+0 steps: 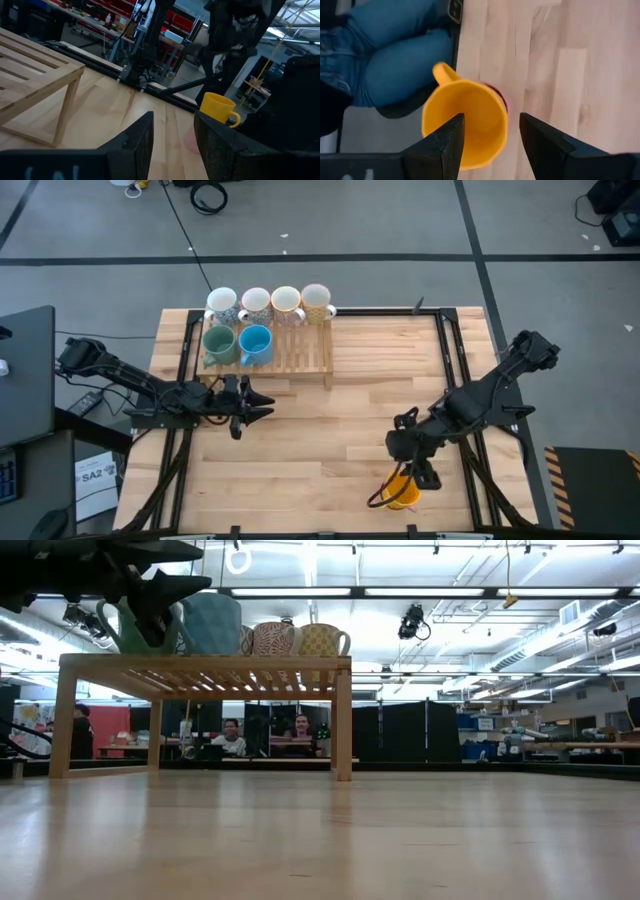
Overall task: Place coffee mugs
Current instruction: Put the yellow mug on the table
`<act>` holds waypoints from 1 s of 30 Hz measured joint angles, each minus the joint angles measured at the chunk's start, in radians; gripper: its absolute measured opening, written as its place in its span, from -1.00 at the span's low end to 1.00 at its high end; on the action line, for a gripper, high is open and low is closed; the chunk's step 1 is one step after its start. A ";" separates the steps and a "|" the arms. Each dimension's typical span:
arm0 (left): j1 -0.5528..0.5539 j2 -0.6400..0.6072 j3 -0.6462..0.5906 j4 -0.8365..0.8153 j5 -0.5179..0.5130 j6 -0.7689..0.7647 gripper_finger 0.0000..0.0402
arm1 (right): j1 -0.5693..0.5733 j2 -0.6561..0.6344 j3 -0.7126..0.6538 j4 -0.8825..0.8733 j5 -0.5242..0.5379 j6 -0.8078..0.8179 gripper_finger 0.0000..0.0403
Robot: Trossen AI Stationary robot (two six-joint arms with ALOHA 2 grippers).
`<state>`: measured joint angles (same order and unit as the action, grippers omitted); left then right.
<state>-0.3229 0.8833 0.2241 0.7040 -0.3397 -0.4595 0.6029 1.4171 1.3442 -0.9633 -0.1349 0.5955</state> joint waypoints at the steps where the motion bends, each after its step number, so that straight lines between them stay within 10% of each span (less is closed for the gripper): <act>1: 0.000 0.000 0.000 0.000 0.001 0.000 -0.26 | 0.000 0.008 -0.012 0.004 -0.007 0.006 -0.03; 30: 0.000 0.000 0.000 -0.001 0.003 0.055 -0.26 | 0.005 0.154 -0.024 -0.006 -0.020 0.038 -0.27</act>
<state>-0.3229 0.8833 0.2241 0.7030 -0.3370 -0.4047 0.6075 1.5711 1.3201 -0.9691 -0.1547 0.6331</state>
